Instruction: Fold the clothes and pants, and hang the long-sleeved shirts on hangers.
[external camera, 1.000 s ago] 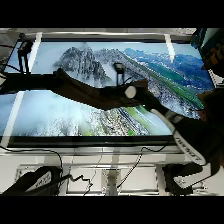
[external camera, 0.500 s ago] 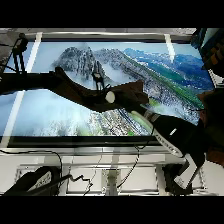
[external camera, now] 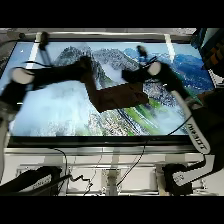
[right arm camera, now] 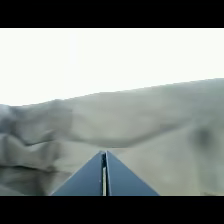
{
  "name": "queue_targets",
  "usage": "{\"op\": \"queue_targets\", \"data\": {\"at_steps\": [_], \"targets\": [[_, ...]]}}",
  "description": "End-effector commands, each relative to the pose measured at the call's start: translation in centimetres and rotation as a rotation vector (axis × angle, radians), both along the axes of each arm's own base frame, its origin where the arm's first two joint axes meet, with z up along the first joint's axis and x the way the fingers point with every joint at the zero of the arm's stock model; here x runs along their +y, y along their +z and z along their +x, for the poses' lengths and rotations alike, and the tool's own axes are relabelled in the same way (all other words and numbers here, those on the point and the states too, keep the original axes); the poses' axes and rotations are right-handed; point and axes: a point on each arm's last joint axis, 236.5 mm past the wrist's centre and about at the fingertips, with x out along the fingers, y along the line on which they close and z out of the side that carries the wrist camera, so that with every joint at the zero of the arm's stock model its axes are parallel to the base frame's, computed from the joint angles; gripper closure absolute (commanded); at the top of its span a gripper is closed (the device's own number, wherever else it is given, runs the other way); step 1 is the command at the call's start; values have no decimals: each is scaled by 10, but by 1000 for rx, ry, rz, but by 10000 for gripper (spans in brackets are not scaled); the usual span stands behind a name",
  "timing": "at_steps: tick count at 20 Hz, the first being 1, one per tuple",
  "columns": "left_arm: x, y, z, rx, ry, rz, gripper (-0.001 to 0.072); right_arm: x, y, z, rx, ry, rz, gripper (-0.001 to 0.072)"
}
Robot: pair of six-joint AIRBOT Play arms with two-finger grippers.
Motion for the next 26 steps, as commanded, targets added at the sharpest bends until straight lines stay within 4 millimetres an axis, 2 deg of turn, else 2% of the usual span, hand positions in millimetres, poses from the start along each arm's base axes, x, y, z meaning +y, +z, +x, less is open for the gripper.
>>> {"op": "queue_targets", "data": {"at_steps": [1, 4, 7, 8, 9, 10, 11, 12, 13, 15, 17, 18, 19, 21, 22, 23, 24, 25, 26], "targets": [[-85, -40, 9, 9, 25, -60, 694, -87, 21, -3, 45, -119, -17, 685], [-144, -76, 12, -41, 82, -47, 694, -126, 9, -20, 142, -149, -39, 685], [-198, -90, 8, -93, 77, -46, 693, -148, 4, -22, 158, -176, -77, 685], [-210, -93, 9, -119, 88, -47, 624, -149, 4, -21, 153, -179, -78, 685], [-214, -94, 10, -143, 104, -44, 283, -149, 5, -18, 143, -183, -78, 684], [-216, -93, 9, -153, 109, -44, 50, -150, 6, -17, 135, -186, -78, 668], [-217, -91, 8, -160, 102, -41, 30, -151, 6, -15, 130, -188, -83, 619], [-215, -86, 9, -175, 101, -39, 31, -155, 5, -14, 122, -192, -102, 491], [-211, -77, 12, -193, 105, -41, 32, -162, 4, -13, 113, -190, -135, 438], [-199, -51, 18, -254, 107, -39, 33, -171, 2, -11, 75, -139, -215, 443], [-182, -20, 27, -326, 120, -35, 34, -177, -4, -9, 54, -87, -263, 584], [-173, -8, 30, -347, 124, -35, 34, -174, -10, -8, 63, -68, -244, 590], [-163, 3, 34, -356, 132, -41, 34, -168, -17, -9, 83, -46, -189, 647], [-148, 13, 39, -344, 128, -42, 35, -143, -26, -11, 125, 14, 31, 654], [-143, 12, 40, -327, 115, -35, 35, -131, -23, -9, 136, 28, 177, 652], [-139, 6, 40, -299, 93, -23, 35, -121, -17, -4, 134, 28, 306, 488], [-136, -2, 39, -269, 70, -9, 35, -116, -17, 0, 129, 32, 353, 312], [-134, -11, 38, -235, 45, 5, 35, -118, -24, 1, 130, 33, 326, 208], [-131, -18, 36, -207, 23, 17, 35, -122, -35, 3, 127, 30, 261, 137]]}}
